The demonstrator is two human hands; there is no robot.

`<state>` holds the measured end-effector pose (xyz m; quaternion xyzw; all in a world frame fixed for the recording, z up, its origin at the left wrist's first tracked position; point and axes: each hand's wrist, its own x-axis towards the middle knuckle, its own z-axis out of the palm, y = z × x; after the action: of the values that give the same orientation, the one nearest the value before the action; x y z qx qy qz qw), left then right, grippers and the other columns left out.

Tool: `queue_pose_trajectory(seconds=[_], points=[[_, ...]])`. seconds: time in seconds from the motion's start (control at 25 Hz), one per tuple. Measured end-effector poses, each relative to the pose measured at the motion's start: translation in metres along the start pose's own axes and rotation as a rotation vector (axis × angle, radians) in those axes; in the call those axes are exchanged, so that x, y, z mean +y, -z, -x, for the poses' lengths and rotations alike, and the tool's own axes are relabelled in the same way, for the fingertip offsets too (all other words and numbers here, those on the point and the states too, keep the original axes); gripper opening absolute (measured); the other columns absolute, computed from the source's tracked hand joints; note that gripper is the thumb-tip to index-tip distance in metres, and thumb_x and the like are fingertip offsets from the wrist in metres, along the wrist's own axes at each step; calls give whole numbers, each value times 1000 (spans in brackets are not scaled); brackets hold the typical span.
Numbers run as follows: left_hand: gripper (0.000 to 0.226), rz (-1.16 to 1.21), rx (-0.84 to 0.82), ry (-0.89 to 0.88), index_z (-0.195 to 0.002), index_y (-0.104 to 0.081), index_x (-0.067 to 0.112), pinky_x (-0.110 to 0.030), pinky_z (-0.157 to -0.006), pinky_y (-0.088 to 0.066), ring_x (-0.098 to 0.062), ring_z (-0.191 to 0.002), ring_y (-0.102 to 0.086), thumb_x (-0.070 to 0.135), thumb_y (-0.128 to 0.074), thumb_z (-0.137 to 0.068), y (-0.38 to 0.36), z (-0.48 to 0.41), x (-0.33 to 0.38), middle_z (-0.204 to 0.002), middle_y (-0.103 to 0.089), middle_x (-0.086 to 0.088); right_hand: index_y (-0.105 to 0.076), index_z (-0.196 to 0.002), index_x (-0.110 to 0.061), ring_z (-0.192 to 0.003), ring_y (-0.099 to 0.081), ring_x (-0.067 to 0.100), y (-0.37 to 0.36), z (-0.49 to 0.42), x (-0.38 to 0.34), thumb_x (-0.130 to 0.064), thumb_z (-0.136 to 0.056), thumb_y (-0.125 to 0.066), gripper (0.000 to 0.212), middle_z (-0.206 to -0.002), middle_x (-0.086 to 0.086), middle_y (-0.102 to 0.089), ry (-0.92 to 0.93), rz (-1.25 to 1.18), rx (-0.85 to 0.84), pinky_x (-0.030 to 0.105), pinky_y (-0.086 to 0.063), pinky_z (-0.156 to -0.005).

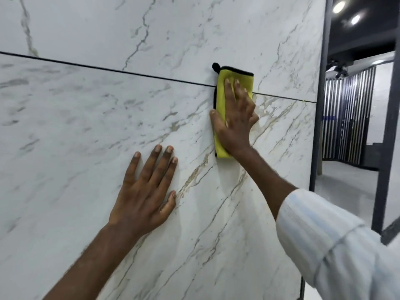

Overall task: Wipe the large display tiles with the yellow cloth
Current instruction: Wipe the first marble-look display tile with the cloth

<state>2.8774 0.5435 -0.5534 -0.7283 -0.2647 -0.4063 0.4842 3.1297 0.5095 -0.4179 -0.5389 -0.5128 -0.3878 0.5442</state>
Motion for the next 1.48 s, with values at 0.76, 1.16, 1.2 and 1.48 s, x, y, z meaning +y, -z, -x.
queue_pose_trajectory(seconds=[0.76, 1.16, 1.2, 1.48], points=[[83, 25, -146, -85, -162, -35, 5, -63, -126, -17, -33, -159, -25, 44, -60, -94, -15, 164, 68, -170, -30, -13, -38, -159, -18, -152, -29, 32, -26, 230, 11, -48, -95, -56, 73, -165, 13, -35, 37, 35, 54, 54, -28, -111], [82, -58, -103, -69, -164, -28, 4, -63, -127, -9, -37, -160, -21, 50, -51, -100, -21, 166, 70, -171, -26, -15, -20, -162, -19, -147, -24, 41, -38, 546, 72, -52, -101, -48, 74, -173, 9, -6, -39, 56, -264, 69, -38, -97], [83, -63, -115, -68, -164, -27, 4, -64, -127, -9, -37, -160, -20, 51, -51, -100, -20, 166, 71, -171, -25, -15, -17, -164, -21, -148, -22, 40, -37, 533, 69, -52, -101, -48, 77, -172, 9, -9, -28, 30, -232, 68, -37, -100], [83, -74, -142, -72, -165, -23, 3, -66, -124, -10, -39, -159, -18, 52, -48, -102, -20, 161, 70, -172, -22, -17, -22, -162, -22, -148, -28, 37, -52, 464, 53, -49, -100, -47, 73, -163, 14, -26, -67, 4, -37, 62, -29, -109]])
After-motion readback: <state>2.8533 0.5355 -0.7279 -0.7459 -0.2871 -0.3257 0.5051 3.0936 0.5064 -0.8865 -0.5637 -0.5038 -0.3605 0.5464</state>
